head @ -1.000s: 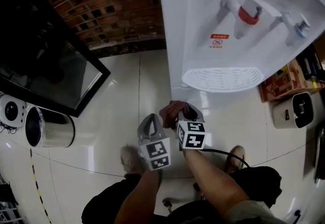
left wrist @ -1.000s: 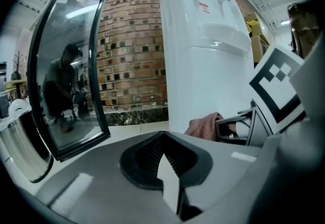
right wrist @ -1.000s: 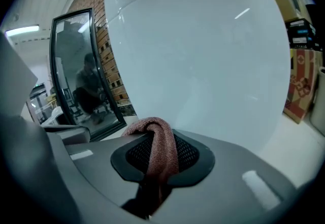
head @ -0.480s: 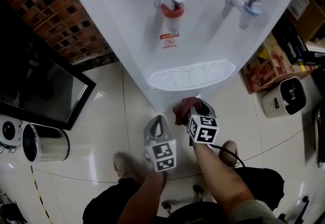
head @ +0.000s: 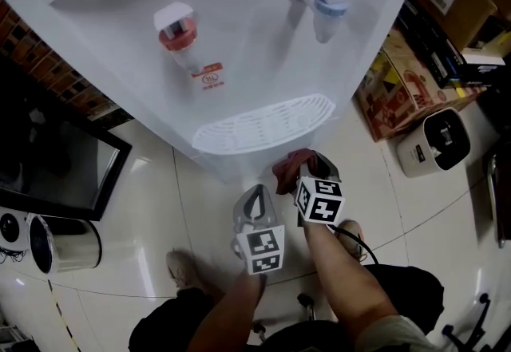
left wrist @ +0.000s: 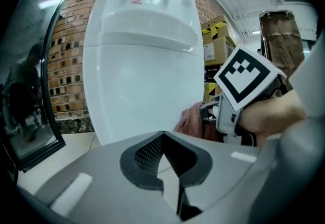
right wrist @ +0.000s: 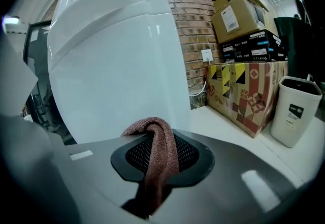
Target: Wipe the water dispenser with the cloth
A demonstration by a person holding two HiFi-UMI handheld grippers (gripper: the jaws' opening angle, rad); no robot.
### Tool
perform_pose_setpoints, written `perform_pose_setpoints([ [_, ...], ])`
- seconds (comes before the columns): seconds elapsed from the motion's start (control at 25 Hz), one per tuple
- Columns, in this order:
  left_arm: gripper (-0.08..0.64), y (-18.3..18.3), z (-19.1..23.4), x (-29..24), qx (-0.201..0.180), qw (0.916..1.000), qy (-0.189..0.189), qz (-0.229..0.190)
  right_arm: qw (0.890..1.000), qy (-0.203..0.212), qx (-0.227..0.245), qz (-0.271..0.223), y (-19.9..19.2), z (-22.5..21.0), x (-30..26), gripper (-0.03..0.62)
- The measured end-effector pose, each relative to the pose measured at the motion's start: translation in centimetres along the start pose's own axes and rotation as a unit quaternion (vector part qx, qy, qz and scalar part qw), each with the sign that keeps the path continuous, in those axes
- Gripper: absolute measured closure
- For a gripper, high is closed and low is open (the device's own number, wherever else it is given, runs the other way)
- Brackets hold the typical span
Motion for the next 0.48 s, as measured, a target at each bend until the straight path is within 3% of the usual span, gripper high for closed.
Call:
perform_pose_setpoints([
  [0.16, 0.560, 0.4, -1.3, -0.6, 0.001, 0.9999, -0.013, -0.004, 1.000, -0.015, -0.006, -0.005, 0.6, -1.5, 0.0, 0.508],
  [0.32, 0.560, 0.7, -2.5, -1.3, -0.001, 0.9996, -0.028, -0.005, 0.998, -0.050, -0.043, -0.024, 1.7, -4.1, -0.2, 0.509],
  [0.48, 0.560, 0.7, -3.6, -1.8, -0.005, 0.9991, -0.043, -0.005, 0.996, -0.049, -0.067, -0.026, 2.5, -5.5, -0.8, 0.511],
])
Point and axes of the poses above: the fingertips, and each gripper's own axes: x backward along the fingers, z to its left, y out of its top, the point moved 8 cm from there along x, backward along the fingers, and after that the axes turned 13 degrees about -x, right-handed, at the moved point
